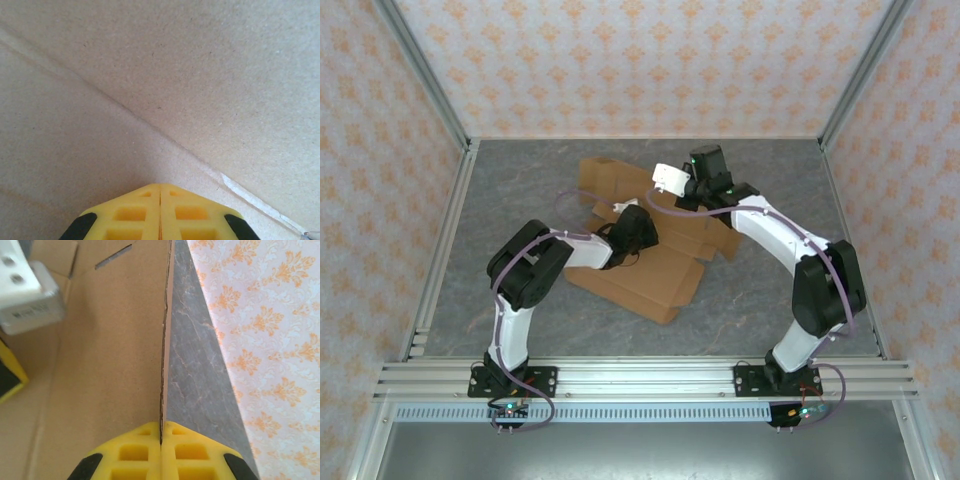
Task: Fold the paper box
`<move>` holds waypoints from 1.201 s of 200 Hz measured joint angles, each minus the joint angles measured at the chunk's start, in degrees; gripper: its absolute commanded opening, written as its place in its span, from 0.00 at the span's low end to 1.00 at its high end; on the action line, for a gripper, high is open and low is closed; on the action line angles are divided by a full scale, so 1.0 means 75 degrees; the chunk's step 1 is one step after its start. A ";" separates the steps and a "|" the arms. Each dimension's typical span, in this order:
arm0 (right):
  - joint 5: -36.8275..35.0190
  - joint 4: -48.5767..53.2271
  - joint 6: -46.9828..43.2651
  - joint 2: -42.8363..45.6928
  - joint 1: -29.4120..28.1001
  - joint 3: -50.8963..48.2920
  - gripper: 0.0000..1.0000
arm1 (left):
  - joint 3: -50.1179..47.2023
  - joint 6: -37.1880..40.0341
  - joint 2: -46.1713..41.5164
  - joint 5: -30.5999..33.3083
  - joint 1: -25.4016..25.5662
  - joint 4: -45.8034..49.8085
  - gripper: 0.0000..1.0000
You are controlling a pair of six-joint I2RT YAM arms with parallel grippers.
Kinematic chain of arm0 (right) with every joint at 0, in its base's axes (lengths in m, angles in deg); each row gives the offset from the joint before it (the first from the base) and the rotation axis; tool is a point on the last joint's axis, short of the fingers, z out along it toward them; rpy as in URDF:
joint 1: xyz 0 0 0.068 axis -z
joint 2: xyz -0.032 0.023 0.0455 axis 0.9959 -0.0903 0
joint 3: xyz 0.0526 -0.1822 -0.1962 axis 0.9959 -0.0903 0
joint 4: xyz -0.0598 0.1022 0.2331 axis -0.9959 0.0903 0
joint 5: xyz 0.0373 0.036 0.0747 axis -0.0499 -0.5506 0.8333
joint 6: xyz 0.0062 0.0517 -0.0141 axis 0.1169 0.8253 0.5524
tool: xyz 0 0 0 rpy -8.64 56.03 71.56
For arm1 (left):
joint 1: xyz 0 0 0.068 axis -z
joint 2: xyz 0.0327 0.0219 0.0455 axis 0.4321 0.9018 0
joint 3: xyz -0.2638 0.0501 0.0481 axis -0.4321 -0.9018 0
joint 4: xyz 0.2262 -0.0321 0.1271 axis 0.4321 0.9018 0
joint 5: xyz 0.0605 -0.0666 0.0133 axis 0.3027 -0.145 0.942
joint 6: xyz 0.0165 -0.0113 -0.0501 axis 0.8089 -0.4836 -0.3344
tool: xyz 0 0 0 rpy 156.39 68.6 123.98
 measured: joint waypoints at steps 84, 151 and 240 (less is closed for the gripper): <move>-0.0586 -0.1877 -0.1349 0.0009 -0.0224 -0.1131 0.00 | -0.0906 0.0050 -0.1003 -0.0408 -0.0041 0.0274 0.11; -0.0886 -0.2465 -0.1682 0.0009 -0.0224 -0.1131 0.00 | -0.1457 0.0041 -0.1454 -0.0612 -0.0041 0.0283 0.08; -0.1023 -0.3485 -0.2276 0.0006 -0.0224 -0.1364 0.00 | -0.0557 -0.0032 -0.0216 -0.0522 -0.0137 -0.0431 0.04</move>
